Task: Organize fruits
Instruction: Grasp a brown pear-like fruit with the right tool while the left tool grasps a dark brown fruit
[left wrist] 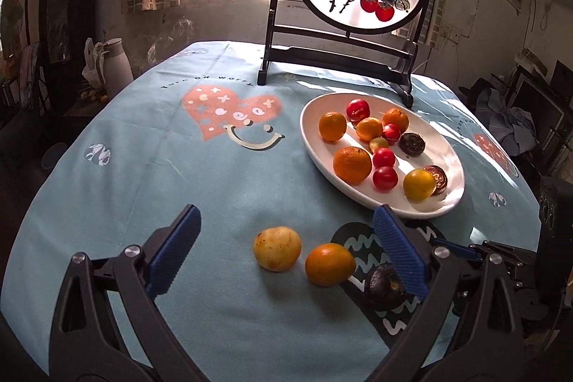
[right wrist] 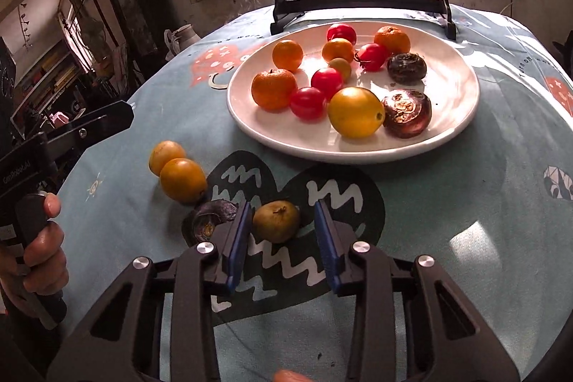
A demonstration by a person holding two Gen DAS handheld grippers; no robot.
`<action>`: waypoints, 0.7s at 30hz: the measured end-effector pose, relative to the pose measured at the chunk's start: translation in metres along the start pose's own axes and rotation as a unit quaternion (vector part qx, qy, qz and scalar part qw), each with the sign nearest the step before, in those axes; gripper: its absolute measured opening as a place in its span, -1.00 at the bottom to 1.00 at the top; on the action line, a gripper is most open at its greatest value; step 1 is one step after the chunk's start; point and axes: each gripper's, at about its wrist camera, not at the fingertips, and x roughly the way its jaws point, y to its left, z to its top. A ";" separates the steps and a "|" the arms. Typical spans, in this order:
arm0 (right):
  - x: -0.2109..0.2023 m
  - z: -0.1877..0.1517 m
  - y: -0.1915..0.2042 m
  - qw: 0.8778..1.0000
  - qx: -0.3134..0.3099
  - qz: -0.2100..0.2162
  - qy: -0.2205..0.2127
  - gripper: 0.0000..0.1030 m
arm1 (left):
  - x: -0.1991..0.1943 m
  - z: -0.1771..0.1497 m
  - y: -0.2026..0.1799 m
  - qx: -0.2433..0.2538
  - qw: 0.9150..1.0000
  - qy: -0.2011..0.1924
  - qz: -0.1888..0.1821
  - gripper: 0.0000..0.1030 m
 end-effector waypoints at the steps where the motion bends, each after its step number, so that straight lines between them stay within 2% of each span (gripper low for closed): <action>1: 0.001 0.000 0.000 1.000 0.001 0.002 0.002 -0.27 | -0.001 0.000 -0.001 0.002 1.000 -0.001 -0.001 0.92; 8: 0.006 -0.002 0.004 1.000 -0.005 -0.002 0.002 -0.28 | -0.004 -0.001 -0.006 0.013 1.000 -0.006 0.000 0.92; 13: 0.011 0.001 0.004 1.000 -0.002 0.006 0.006 -0.40 | -0.002 -0.001 -0.008 0.015 1.000 -0.002 -0.001 0.92; 21: 0.013 0.002 -0.002 0.999 0.019 0.024 0.013 -0.43 | 0.001 -0.003 -0.009 0.021 1.000 0.005 0.003 0.92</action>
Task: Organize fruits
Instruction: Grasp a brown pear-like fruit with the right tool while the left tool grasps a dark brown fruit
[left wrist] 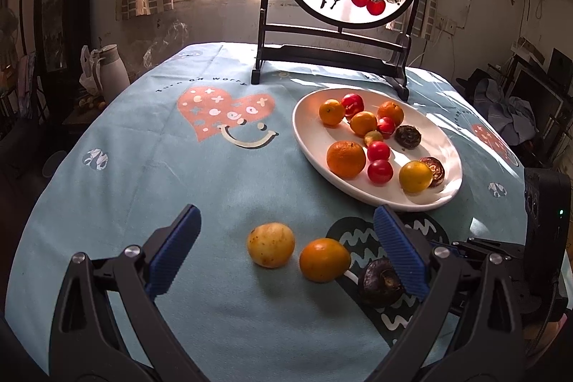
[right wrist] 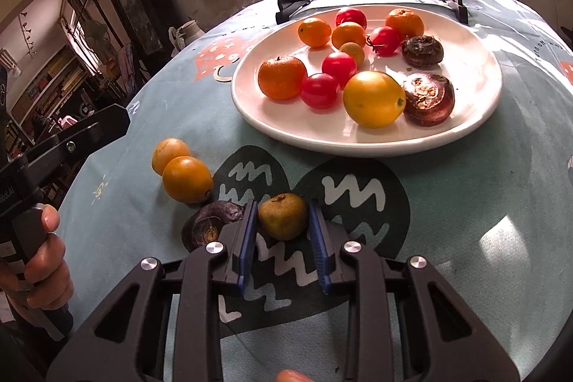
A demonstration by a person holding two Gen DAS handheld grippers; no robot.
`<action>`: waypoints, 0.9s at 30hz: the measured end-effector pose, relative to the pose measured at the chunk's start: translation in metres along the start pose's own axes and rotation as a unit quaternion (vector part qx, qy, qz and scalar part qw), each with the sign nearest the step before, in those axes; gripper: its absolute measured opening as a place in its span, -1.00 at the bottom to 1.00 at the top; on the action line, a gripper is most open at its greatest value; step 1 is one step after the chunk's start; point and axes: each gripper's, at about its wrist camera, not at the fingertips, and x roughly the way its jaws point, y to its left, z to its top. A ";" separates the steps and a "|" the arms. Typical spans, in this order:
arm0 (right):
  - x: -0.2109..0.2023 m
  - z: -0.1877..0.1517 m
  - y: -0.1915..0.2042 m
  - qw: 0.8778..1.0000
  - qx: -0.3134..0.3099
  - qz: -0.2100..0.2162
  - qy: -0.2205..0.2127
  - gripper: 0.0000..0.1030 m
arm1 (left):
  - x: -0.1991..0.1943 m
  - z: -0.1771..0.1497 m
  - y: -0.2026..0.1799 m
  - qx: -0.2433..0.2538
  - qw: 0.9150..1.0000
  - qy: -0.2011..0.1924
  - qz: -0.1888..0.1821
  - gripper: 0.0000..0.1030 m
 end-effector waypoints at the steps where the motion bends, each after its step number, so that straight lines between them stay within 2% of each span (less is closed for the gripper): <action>1: -0.003 0.000 -0.003 1.000 0.005 -0.001 -0.002 -0.43 | 0.001 -0.001 -0.001 0.004 1.000 0.004 -0.003 0.92; 4: -0.022 0.005 -0.012 0.999 0.030 0.008 -0.024 -0.43 | 0.002 -0.004 -0.014 0.035 0.999 0.015 -0.034 0.92; 8: -0.046 0.010 -0.021 0.997 0.043 0.005 -0.062 -0.44 | 0.002 -0.018 -0.049 0.123 0.990 0.021 -0.069 0.88; 13: -0.054 0.011 -0.028 0.996 0.058 0.003 -0.071 -0.44 | 0.010 -0.039 -0.080 0.197 0.973 0.049 -0.110 0.51; 19: -0.053 0.011 -0.024 0.996 0.055 0.006 -0.067 -0.44 | 0.029 -0.051 -0.087 0.216 0.967 0.083 -0.112 0.32; 24: -0.054 0.010 -0.024 0.996 0.056 0.003 -0.068 -0.44 | 0.046 -0.056 -0.087 0.219 0.964 0.107 -0.103 0.18; 27: -0.054 0.010 -0.024 0.996 0.057 0.004 -0.068 -0.44 | 0.048 -0.054 -0.084 0.208 0.965 0.111 -0.113 0.15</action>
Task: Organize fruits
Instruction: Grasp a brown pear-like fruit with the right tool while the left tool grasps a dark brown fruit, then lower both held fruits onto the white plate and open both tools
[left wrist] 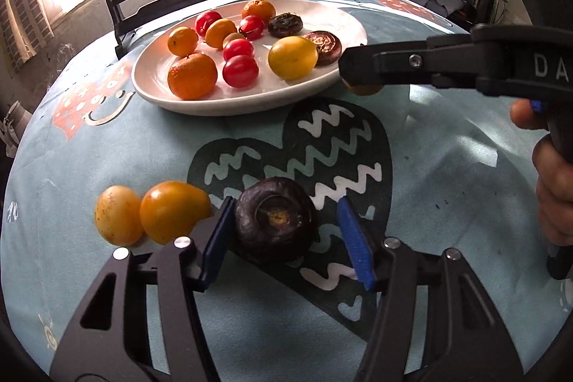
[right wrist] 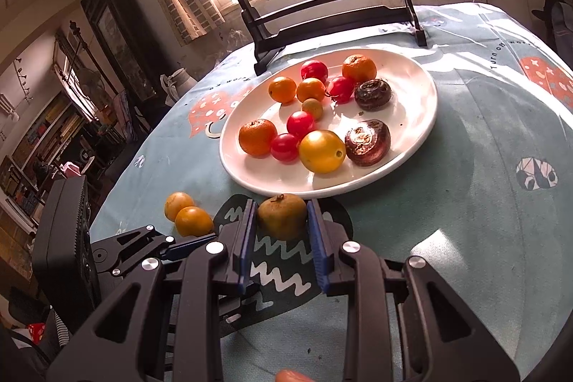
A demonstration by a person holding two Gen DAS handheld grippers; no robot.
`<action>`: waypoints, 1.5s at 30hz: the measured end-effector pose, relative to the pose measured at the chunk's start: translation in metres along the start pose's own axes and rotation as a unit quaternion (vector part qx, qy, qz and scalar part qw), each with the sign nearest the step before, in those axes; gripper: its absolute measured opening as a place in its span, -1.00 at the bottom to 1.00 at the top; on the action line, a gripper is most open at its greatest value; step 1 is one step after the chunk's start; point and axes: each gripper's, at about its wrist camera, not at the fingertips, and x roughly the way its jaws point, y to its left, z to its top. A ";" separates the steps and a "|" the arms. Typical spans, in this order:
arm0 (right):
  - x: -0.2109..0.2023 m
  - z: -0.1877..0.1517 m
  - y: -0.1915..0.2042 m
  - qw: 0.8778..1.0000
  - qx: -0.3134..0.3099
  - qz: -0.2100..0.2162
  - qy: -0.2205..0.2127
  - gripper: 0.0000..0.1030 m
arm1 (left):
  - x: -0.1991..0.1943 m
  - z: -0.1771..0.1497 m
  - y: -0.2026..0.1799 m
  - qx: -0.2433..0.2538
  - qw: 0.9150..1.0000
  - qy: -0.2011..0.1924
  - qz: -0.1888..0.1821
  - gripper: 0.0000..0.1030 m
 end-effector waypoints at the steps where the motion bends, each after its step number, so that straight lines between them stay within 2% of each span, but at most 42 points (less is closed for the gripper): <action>1: -0.001 0.000 0.000 1.000 0.000 0.001 0.000 -0.44 | 0.000 0.000 0.001 -0.003 1.000 0.001 -0.003 0.14; 5: -0.002 0.001 0.000 1.000 0.000 0.002 0.000 -0.44 | -0.001 0.000 0.003 -0.007 1.000 0.000 0.003 -0.12; 21: 0.006 -0.003 0.000 1.000 -0.006 0.000 0.008 -0.44 | -0.011 0.001 0.003 -0.016 1.000 -0.005 0.000 -0.13; 24: 0.007 -0.005 0.005 1.000 -0.017 0.011 0.010 -0.44 | -0.022 0.002 0.004 -0.026 0.999 -0.021 -0.014 -0.13; 27: 0.007 -0.007 0.011 0.999 -0.030 0.028 0.007 -0.43 | -0.035 0.004 0.010 -0.052 0.996 -0.039 -0.053 -0.13; 29: 0.006 -0.005 0.011 0.999 -0.033 0.032 -0.002 -0.43 | -0.042 0.009 0.017 -0.072 0.994 -0.049 -0.061 -0.14; 33: -0.002 0.007 0.005 0.998 -0.014 0.033 -0.043 -0.43 | -0.049 0.031 0.034 -0.090 0.993 -0.066 -0.039 -0.14; 38: 0.004 0.033 -0.012 0.995 0.007 -0.028 -0.098 -0.44 | -0.040 0.076 0.057 -0.098 0.992 -0.084 -0.001 -0.14; 41: 0.021 0.048 -0.027 0.993 0.026 -0.049 -0.103 -0.44 | -0.022 0.103 0.074 -0.116 0.990 -0.083 0.005 -0.14; 45: 0.036 0.058 -0.042 0.993 0.034 -0.060 -0.099 -0.44 | 0.008 0.126 0.085 -0.118 0.990 -0.067 0.039 -0.14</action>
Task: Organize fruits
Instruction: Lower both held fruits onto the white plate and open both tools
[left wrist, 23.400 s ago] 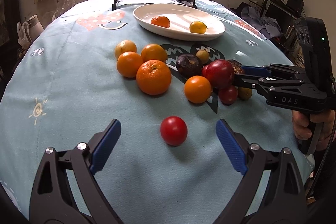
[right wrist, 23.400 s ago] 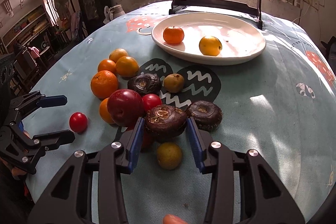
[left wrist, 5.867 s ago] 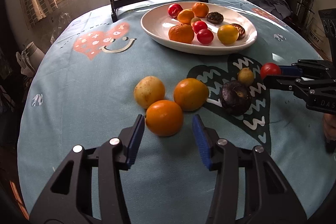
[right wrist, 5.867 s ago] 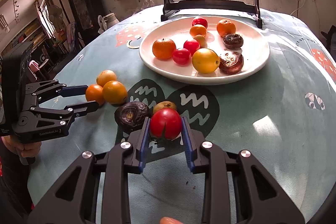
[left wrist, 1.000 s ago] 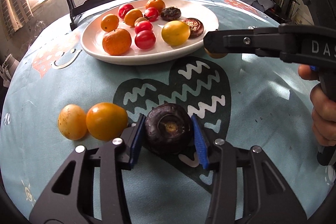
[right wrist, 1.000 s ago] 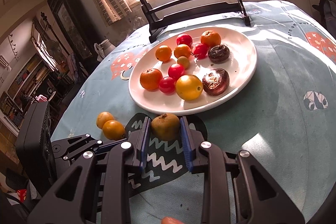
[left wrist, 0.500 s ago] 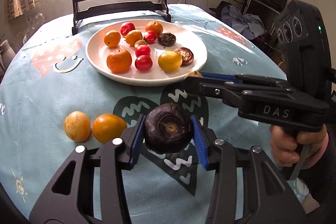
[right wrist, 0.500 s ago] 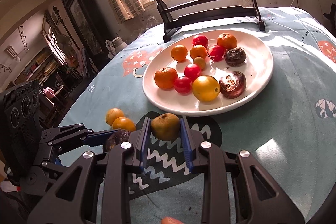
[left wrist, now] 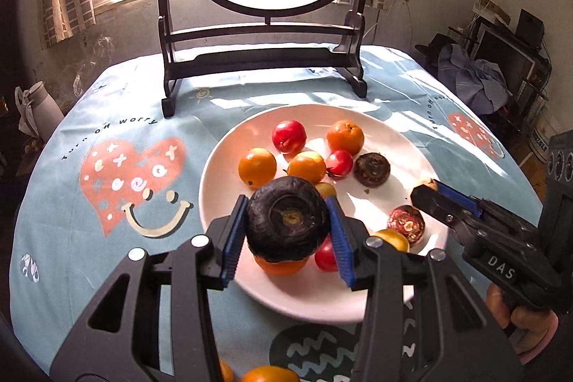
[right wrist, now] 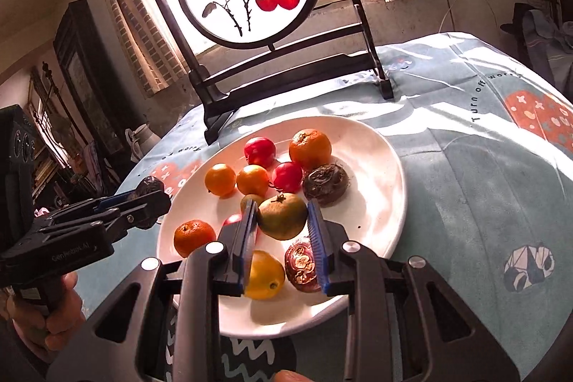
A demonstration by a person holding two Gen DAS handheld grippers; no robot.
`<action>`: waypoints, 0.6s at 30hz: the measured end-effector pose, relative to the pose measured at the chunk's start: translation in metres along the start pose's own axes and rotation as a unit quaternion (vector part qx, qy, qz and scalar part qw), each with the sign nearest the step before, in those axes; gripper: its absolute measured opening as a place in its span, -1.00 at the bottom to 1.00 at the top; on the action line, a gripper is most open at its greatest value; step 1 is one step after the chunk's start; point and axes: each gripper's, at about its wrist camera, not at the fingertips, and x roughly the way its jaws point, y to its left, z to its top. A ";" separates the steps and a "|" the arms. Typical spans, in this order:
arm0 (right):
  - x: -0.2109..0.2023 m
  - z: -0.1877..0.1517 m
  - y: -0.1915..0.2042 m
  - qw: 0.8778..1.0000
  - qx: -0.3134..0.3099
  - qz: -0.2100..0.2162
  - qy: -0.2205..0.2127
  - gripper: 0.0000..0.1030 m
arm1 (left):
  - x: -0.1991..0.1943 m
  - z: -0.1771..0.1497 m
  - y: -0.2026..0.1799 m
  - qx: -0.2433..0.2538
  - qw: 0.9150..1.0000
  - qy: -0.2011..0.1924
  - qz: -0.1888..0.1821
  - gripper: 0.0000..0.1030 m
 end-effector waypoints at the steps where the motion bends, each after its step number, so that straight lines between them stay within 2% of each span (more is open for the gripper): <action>1: 0.002 0.001 -0.001 1.000 -0.001 -0.001 0.001 -0.44 | 0.007 0.003 0.000 0.003 1.000 0.003 0.004 -0.14; 5: 0.010 0.006 -0.005 1.000 -0.004 0.001 0.006 -0.44 | 0.027 0.010 0.000 0.001 1.000 0.016 0.013 -0.13; 9: 0.013 0.007 -0.005 1.000 -0.007 0.000 0.008 -0.44 | 0.031 0.012 -0.001 -0.006 1.000 0.017 0.015 -0.14; 15: 0.023 0.008 -0.004 1.000 -0.011 0.002 0.021 -0.43 | 0.045 0.015 -0.003 0.000 0.999 0.029 0.037 -0.13; 16: 0.025 0.008 -0.004 1.000 -0.012 0.001 0.023 -0.30 | 0.048 0.015 -0.003 0.001 0.999 0.033 0.041 -0.11; 17: 0.027 0.007 -0.004 1.000 -0.012 0.002 0.028 -0.13 | 0.048 0.015 -0.003 0.001 0.998 0.034 0.049 0.16; 18: 0.027 0.007 -0.004 0.999 -0.011 0.002 0.033 0.21 | 0.045 0.016 -0.003 -0.001 0.998 0.030 0.062 0.55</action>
